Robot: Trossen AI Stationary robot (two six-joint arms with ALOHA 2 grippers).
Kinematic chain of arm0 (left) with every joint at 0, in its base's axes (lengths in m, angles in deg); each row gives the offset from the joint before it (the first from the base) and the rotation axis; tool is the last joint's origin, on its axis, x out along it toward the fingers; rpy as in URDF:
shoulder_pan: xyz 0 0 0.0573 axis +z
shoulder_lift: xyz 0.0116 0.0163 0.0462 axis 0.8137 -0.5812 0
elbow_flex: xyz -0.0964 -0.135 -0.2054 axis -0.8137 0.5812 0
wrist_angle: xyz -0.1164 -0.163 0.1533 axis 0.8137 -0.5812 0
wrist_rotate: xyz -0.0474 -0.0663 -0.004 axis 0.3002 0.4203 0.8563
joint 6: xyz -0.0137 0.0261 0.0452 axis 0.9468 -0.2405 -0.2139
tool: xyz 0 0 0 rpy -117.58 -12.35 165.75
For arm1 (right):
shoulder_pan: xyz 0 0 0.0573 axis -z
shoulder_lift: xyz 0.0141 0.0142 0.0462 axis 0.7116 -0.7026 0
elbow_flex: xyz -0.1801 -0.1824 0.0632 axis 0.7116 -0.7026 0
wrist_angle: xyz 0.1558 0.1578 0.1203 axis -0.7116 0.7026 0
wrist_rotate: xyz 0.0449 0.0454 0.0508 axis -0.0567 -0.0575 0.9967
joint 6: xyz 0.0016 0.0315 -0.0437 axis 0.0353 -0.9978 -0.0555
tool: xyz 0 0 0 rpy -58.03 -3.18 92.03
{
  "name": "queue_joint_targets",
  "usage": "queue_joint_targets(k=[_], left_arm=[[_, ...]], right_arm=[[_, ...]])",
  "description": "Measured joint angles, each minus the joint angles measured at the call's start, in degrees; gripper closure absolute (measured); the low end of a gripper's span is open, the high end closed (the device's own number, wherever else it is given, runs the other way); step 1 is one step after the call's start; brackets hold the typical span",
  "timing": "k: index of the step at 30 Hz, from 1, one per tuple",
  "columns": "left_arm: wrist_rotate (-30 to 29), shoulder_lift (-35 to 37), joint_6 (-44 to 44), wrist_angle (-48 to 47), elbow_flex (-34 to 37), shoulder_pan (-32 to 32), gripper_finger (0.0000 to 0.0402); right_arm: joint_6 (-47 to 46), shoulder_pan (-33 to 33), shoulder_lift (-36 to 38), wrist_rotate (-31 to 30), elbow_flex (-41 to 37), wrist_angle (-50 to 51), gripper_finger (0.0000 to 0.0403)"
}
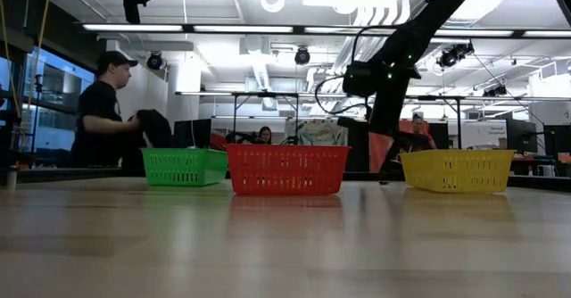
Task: Sort Halloween decoration
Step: Put the black spider toy into the yellow bin
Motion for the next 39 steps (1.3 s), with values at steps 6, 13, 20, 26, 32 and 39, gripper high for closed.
queue_joint_targets(k=[6, 13, 20, 26, 32, 39], left_arm=[[0.0, 0.0, 0.0, -0.66, 0.0, 0.0, 0.0195], [-0.16, 0.0, -0.16, -1.36, 0.0, 0.02, 0.0195], [-0.48, 0.0, -1.45, -1.33, 0.0, 0.02, 0.0195], [-0.82, 0.0, -1.46, -1.33, 0.0, 0.02, 0.0195], [-1.92, 0.01, -1.55, -1.31, 0.0, 0.02, 0.0195], [-3.3, 0.0, -3.01, -1.29, 0.0, 0.02, 0.0195]], right_arm=[[5.33, 0.43, 2.43, -0.26, 0.04, 2.08, 0.0226], [14.24, 0.19, 2.53, 2.19, 0.04, 7.75, 0.0226], [13.24, 0.05, 2.51, 0.96, 0.05, 6.76, 0.0226], [13.24, 0.02, 2.51, -1.82, 0.11, 7.85, 0.0226], [13.07, -0.85, 2.42, -3.24, 0.11, 7.19, 0.0226], [12.67, -2.75, -0.47, -3.46, 0.15, 6.66, 0.0226]])
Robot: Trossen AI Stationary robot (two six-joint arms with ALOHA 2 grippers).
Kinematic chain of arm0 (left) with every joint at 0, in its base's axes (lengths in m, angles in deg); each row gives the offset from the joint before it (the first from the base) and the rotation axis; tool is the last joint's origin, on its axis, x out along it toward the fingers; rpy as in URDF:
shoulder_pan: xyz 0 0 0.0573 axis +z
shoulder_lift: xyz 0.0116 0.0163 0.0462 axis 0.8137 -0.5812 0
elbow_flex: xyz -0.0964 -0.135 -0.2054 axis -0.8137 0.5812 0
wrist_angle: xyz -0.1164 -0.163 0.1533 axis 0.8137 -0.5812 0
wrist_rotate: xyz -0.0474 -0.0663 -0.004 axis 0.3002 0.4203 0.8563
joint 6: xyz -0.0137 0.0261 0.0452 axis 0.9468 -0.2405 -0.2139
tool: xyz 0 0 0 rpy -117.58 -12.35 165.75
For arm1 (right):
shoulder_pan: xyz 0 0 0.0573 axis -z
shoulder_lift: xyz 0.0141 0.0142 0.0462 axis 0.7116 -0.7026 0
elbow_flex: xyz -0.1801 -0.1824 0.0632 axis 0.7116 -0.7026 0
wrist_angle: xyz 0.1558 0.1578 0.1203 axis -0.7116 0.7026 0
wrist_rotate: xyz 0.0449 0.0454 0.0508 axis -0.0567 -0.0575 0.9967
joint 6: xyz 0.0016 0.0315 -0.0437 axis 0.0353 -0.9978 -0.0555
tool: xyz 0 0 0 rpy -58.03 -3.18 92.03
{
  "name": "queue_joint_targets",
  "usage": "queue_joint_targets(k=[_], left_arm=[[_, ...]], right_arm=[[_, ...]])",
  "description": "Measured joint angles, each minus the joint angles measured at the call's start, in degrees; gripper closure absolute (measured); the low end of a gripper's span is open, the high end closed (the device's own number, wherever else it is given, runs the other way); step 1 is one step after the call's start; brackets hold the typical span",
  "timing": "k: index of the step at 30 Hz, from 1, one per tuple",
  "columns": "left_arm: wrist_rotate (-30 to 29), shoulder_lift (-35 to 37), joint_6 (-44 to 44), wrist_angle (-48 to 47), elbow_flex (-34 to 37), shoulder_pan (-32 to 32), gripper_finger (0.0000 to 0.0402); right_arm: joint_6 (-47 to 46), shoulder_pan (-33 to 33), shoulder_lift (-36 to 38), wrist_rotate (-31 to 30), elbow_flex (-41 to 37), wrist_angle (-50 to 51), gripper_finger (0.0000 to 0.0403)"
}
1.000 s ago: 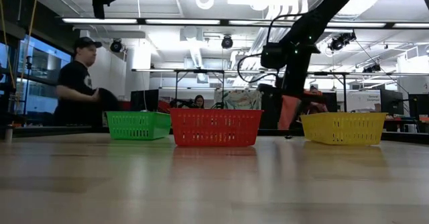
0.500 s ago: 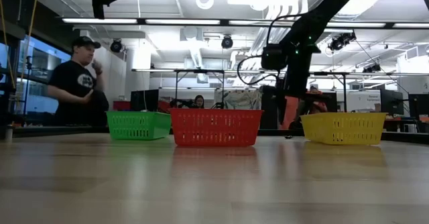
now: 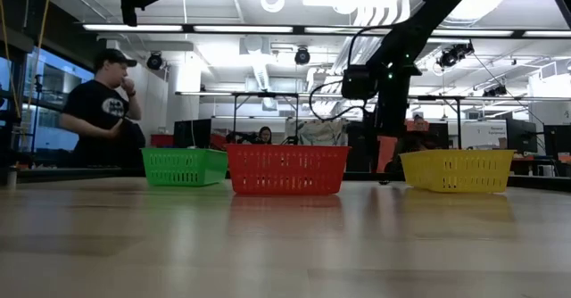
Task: Sort Halloween decoration
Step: Put the black spider toy into the yellow bin
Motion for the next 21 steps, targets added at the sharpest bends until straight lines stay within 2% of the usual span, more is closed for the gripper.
queue_joint_targets(k=[12, 21], left_arm=[[-0.07, 0.0, -0.01, -0.35, 0.0, 0.0, 0.0195], [-0.11, 0.0, 0.01, -0.66, 0.0, 0.0, 0.0195]], right_arm=[[-0.42, -0.64, -3.21, -2.59, 0.0, -1.24, 0.0226], [1.06, -3.68, -4.56, -5.74, 0.22, -2.27, 0.0226]])
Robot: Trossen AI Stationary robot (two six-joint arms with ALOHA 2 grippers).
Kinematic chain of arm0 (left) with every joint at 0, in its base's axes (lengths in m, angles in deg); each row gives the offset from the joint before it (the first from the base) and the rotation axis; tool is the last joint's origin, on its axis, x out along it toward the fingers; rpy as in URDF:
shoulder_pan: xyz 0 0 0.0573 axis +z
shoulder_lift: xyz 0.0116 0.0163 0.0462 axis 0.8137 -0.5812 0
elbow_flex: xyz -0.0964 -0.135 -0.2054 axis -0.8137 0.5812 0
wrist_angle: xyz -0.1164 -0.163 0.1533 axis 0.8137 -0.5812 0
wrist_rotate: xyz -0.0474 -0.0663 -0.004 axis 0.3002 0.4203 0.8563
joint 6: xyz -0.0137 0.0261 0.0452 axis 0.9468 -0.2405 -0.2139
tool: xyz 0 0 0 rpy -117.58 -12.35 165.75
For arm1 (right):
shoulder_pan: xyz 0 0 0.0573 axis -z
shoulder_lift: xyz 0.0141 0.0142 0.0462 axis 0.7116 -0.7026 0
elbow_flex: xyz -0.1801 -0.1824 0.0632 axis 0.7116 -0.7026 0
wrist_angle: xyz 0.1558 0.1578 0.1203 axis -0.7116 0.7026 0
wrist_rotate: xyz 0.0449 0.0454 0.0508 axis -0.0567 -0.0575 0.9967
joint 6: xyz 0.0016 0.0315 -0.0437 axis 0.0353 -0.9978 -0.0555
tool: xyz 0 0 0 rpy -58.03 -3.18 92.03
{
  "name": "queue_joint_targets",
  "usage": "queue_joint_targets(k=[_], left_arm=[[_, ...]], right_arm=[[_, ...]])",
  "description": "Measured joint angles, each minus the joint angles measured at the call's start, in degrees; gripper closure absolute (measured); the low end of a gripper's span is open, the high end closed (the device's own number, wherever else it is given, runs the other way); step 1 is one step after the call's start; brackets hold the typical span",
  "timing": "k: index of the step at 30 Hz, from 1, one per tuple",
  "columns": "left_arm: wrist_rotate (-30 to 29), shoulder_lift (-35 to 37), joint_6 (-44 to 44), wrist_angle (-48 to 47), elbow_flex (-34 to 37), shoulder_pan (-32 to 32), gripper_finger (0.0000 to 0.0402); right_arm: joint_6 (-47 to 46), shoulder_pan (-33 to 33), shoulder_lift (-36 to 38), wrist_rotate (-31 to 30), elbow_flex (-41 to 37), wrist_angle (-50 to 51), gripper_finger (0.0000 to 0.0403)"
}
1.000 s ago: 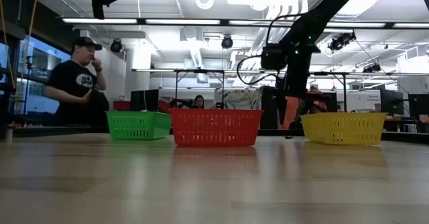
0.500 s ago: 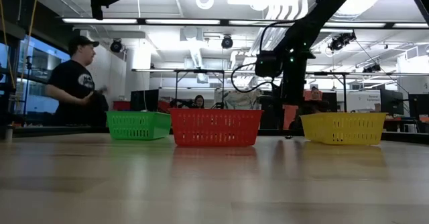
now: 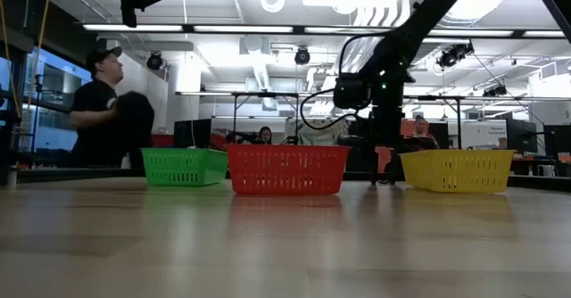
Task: Sort Halloween decoration
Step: Put the black spider toy into the yellow bin
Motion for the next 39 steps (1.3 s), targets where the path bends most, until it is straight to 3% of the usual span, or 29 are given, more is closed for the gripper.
queue_joint_targets(k=[13, 25, 39], left_arm=[[-0.11, 0.0, -0.02, -0.55, 0.0, 0.0, 0.0195], [-0.07, 0.0, -0.02, -0.57, 0.0, 0.0, 0.0195], [-0.03, 0.0, -0.02, -0.59, 0.0, 0.0, 0.0195]], right_arm=[[-0.4, -0.82, -0.12, -0.19, -0.07, 1.5, 0.0229], [-0.45, -0.95, -0.15, 0.67, -0.11, 1.82, 0.0323], [-0.44, -0.95, -0.15, 0.31, -0.13, 2.0, 0.0332]])
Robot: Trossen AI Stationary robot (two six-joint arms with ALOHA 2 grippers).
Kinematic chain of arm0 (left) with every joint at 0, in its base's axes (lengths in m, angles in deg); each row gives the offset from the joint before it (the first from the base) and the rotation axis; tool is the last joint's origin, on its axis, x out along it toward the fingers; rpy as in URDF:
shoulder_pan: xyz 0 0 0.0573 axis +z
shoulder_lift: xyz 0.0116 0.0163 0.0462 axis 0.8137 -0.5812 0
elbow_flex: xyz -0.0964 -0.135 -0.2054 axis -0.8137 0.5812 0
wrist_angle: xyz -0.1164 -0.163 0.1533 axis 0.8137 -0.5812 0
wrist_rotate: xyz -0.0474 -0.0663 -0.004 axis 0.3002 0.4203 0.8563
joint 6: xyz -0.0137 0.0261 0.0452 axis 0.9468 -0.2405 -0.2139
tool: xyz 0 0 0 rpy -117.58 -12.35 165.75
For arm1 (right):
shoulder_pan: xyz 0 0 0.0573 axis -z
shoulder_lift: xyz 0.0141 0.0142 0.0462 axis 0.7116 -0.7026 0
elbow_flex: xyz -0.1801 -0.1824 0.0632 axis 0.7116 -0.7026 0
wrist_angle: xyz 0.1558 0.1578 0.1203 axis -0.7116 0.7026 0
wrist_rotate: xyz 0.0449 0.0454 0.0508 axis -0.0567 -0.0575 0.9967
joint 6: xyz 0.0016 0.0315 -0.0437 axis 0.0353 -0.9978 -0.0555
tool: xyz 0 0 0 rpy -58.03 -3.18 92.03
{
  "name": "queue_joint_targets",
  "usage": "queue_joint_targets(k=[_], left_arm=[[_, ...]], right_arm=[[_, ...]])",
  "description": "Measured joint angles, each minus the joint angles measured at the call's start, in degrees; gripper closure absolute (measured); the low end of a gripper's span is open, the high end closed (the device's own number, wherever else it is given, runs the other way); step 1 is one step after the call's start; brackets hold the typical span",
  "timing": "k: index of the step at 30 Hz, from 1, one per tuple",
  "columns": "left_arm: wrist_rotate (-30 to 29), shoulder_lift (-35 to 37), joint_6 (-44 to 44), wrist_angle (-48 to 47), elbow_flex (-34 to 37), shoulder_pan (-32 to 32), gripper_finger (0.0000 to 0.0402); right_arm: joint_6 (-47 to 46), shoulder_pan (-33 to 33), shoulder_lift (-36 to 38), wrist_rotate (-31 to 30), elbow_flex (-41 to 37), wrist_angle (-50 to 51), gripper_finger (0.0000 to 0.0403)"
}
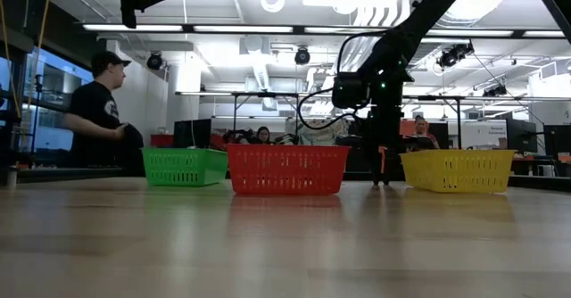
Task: Sort Halloween decoration
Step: Put the black spider toy into the yellow bin
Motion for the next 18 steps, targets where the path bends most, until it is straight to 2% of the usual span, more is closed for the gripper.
queue_joint_targets(k=[12, 18], left_arm=[[0.03, 0.0, 0.0, -1.53, 0.0, 0.0, 0.0195], [0.03, 0.0, 0.0, -1.51, 0.0, 0.0, 0.0195]], right_arm=[[0.09, 1.09, 0.0, 1.12, -0.04, -0.5, 0.0332], [2.87, 1.07, -0.65, 3.99, 6.28, -2.52, 0.0332]])
